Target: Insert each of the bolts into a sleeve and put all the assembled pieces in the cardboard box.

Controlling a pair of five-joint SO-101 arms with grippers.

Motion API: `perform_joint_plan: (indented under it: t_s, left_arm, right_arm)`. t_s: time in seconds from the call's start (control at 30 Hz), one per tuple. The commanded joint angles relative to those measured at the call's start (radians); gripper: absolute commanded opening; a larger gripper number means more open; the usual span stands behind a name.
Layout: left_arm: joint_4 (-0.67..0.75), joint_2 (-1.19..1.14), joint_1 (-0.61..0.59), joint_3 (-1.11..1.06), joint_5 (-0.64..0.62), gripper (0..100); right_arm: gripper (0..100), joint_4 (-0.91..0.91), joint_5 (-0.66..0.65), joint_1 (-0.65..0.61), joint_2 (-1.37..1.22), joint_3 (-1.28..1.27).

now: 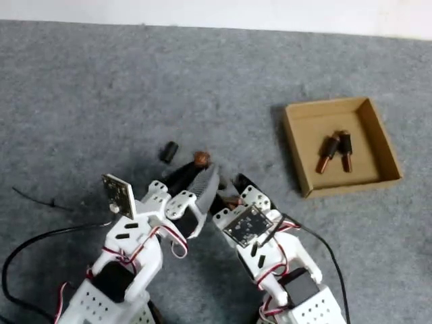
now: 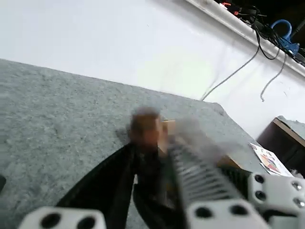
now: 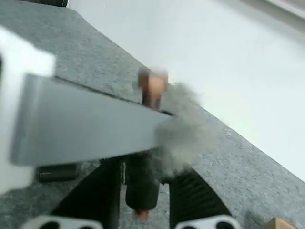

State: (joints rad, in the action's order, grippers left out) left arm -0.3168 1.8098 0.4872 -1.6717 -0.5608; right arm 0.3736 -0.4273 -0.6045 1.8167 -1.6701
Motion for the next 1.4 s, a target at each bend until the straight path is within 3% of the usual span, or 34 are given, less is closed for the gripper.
perform_joint_plan:
  t_s: [0.0,0.13,0.33,0.43,0.73,1.03,1.37]
  left_arm:
    - [-0.018,0.016,0.007,-0.024,0.003,29]
    - [-0.026,0.019,-0.018,-0.019,-0.106,30]
    - [-0.023,0.019,-0.255,0.058,-0.336,30]
    - [-0.023,0.019,-0.321,0.064,-0.377,30]
    - [-0.025,0.016,-0.323,0.008,-0.324,30]
    - [-0.060,0.015,-0.366,-0.024,-0.146,30]
    - [-0.146,0.015,-0.423,-0.024,-0.092,30]
  right_arm:
    - [0.5,-0.010,-0.003,0.019,0.018,-0.114]
    - [0.5,0.016,-0.003,0.019,0.019,-0.114]
    - [0.5,0.013,-0.003,0.044,0.021,-0.111]
    - [0.5,0.010,-0.002,0.073,0.021,-0.113]
    - [0.5,0.010,0.002,0.148,0.021,-0.114]
    - [0.5,-0.008,0.299,0.390,0.019,-0.114]
    - [0.5,-0.035,0.321,0.570,0.015,-0.113]
